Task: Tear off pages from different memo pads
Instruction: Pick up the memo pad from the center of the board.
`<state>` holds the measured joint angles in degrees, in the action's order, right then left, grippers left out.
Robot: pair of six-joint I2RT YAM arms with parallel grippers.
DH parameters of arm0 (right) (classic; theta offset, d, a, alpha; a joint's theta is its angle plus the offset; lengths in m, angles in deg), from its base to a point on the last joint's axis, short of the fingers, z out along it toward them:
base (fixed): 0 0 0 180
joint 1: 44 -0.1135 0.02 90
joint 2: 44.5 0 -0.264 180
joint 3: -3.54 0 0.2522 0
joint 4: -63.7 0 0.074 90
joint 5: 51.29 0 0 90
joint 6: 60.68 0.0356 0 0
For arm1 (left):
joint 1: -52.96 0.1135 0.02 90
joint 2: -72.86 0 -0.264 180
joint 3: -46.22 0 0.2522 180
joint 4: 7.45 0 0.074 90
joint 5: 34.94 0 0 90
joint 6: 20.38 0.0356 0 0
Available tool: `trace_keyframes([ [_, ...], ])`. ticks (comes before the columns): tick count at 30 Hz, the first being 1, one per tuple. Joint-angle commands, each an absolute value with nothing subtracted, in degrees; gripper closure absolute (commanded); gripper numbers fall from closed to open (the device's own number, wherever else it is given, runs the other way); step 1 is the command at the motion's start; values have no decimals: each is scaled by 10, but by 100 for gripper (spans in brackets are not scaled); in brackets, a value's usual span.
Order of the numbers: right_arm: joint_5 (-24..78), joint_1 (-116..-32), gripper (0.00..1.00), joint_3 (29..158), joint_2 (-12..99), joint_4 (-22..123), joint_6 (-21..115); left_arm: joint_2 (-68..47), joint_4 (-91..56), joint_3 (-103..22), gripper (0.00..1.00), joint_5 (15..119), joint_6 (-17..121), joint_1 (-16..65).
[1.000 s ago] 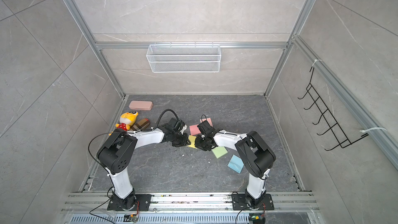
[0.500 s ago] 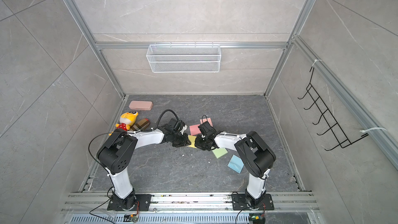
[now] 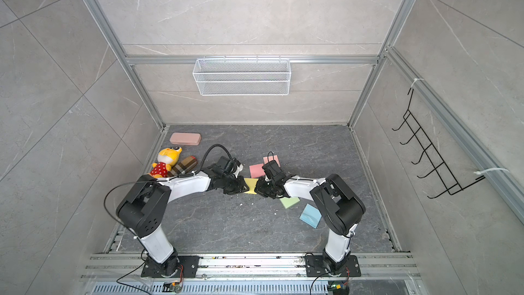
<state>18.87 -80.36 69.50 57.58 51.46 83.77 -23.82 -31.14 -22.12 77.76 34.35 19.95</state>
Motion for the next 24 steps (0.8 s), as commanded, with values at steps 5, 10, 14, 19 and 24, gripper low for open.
trace_keyframes([
  [5, 106, -800, 100, 675, 523, 555, 852, -148, -139, -115, 41, 960, 213, 319],
  [10, 56, -800, 100, 669, 486, 559, 859, -138, -2, -70, 27, 1016, 117, 339],
  [14, 22, -799, 100, 668, 454, 558, 872, -139, 88, -35, 24, 1035, 60, 337],
  [19, -20, -800, 100, 666, 434, 584, 918, -138, 113, -22, 25, 1026, 50, 317],
  [24, -35, -800, 100, 663, 414, 568, 913, -126, 117, -27, 46, 1036, 50, 324],
])
